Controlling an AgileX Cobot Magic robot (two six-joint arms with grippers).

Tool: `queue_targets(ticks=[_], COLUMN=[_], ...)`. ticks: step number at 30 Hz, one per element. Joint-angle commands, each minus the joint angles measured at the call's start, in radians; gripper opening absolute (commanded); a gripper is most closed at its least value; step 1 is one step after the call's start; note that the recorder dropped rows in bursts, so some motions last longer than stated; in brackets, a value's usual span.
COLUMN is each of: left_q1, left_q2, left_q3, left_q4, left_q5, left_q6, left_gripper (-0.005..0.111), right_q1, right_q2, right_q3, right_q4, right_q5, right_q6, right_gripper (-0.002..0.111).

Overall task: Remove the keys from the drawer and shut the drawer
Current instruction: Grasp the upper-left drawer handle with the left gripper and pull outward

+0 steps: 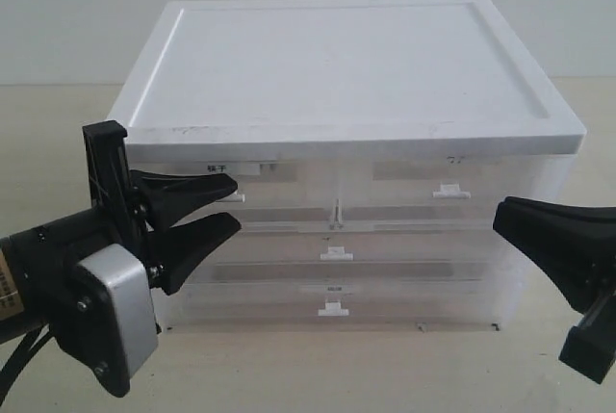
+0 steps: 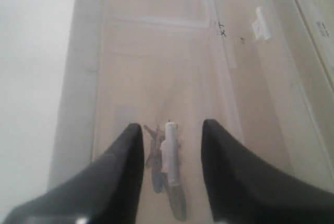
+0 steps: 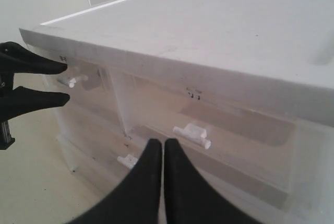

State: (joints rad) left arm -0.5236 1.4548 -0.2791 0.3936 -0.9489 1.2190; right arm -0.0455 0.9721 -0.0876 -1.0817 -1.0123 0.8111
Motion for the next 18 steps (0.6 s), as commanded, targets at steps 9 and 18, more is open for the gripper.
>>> queue_targets(ticks=[9,18], left_q1=[-0.001,-0.047], left_q2=[0.019,0.017], left_q3=[-0.006,0.027], left_q4=[-0.067,-0.038], left_q5=[0.058,0.060], left_q6=[-0.017,-0.075], left_gripper=[0.004,0.004], right_q1=[-0.004,-0.004], right_q2=[0.002,0.002], right_q3=[-0.007,-0.007], right_q4=[0.001,0.001], right_q5=[0.000,0.010], right_q6=[-0.006,-0.006], right_gripper=[0.000,0.000])
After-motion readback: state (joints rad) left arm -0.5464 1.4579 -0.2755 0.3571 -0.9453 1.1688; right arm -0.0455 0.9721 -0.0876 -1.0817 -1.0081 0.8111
